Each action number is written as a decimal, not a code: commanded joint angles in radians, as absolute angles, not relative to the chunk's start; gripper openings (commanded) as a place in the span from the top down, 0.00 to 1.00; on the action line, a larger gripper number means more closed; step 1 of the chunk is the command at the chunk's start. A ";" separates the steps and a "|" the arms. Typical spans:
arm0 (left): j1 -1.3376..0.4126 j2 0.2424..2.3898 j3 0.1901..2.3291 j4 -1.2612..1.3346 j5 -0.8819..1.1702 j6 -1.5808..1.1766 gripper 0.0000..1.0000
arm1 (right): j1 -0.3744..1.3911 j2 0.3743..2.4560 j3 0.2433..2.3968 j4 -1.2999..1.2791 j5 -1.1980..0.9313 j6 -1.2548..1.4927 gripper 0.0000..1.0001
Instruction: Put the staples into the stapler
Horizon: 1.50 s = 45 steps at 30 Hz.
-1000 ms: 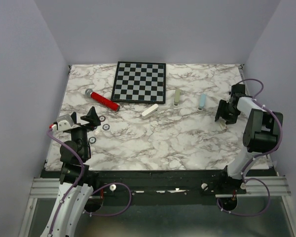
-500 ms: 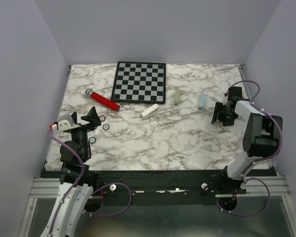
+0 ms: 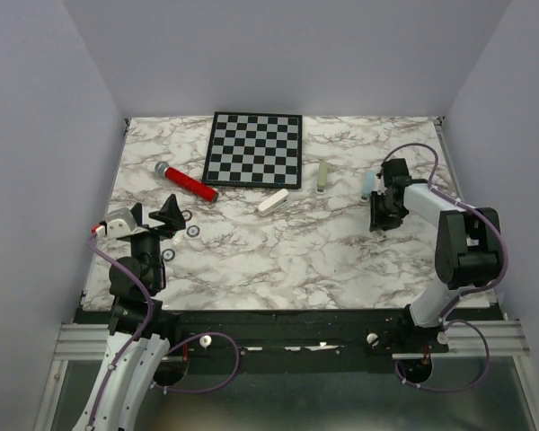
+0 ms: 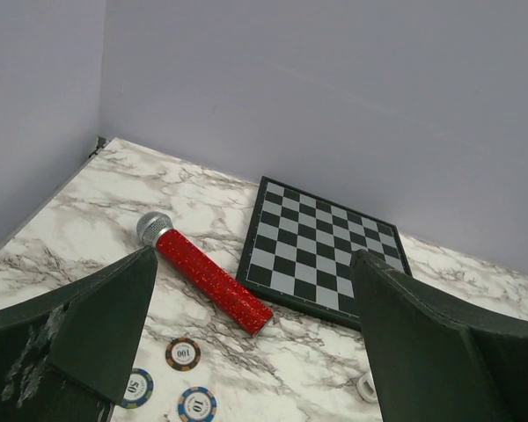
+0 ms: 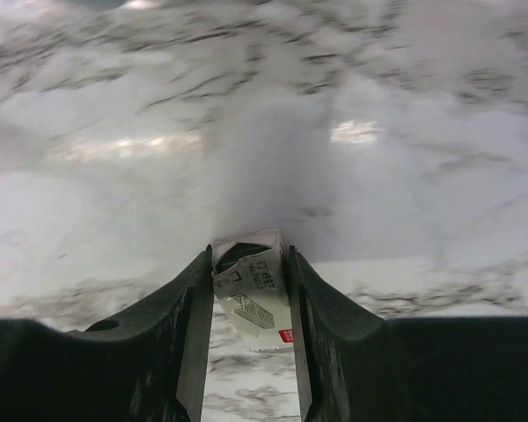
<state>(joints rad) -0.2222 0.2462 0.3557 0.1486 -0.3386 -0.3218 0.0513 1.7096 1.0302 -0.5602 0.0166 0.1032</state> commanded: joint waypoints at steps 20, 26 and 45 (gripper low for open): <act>-0.227 0.442 0.417 0.038 -0.036 -0.481 0.01 | 0.845 1.910 1.351 -0.598 -0.219 -0.258 0.57; -0.227 0.584 0.471 -0.043 0.135 -0.566 0.01 | 0.885 1.956 1.390 -0.635 -0.187 -0.345 0.53; -0.291 0.896 0.509 -0.049 0.351 -0.723 0.01 | 0.767 1.472 1.026 -0.375 -0.006 0.254 0.00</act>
